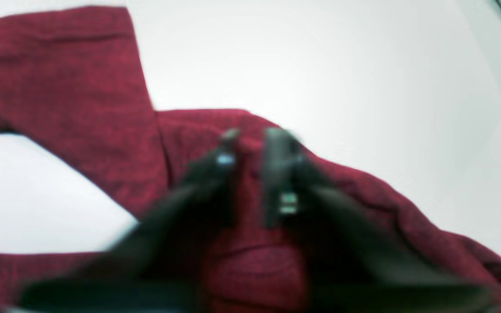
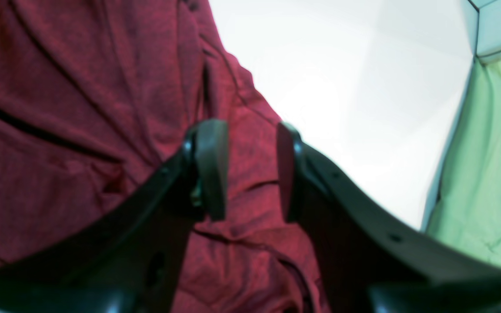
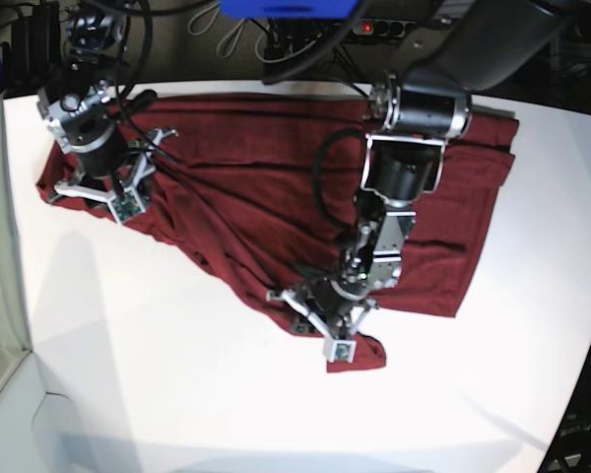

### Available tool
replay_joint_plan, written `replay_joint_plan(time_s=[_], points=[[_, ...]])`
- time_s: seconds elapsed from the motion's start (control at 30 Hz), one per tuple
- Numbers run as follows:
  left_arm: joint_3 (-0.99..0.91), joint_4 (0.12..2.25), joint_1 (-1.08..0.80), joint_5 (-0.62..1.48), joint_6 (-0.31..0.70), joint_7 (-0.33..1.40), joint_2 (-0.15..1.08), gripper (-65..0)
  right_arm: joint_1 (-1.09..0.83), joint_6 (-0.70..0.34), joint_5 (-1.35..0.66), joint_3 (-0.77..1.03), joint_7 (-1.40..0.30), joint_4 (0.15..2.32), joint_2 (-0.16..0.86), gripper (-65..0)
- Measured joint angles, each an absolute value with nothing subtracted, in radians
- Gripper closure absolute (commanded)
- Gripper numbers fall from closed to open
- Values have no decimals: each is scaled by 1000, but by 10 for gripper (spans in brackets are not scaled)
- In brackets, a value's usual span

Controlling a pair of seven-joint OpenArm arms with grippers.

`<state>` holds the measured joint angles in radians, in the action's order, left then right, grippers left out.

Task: Layout the t-shirt on the table in an organized manner, then fold the t-shirt properly
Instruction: 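Lift the hem corner with the left gripper and fold it over the shirt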

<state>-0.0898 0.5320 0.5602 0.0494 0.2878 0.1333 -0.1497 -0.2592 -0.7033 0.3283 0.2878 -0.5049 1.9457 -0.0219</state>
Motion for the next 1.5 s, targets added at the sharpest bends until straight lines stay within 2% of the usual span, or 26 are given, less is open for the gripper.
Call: replay_joint_plan(time_s=[0.17,0.33,0.73,0.8,1.03,1.1,1.2,1.5], points=[[-90,530,557,50,287,134,-150,-2,-265,-703,328,288,-505,1946,-22,-200],[-90,530,551,53,170,131,-145,-2,-265,-703,328,290,-505,1946,-22,-200],[-94,539,532,57,162,128,-130,-12,-266,-703,329,290,-506,1946,-22,-200],[-94,539,532,57,161,130,-131,-63,-266,-703,328,290,-505,1946,-22,-200],[-94,628,526,56,157,144,-131,-377,-266,-703,328,290,-505,1946,-22,-200],[-94,646,533,57,157,127,-131,-443,-266,-703,328,289,-505,1946,-22,-200],[-94,646,537,57,157,130,-131,-485,-266,-703,329,287,-505,1946,-22,-200],[-94,587,542,56,154,129,-127,-485,-261,-703,329,287,-505,1945,-22,-200]])
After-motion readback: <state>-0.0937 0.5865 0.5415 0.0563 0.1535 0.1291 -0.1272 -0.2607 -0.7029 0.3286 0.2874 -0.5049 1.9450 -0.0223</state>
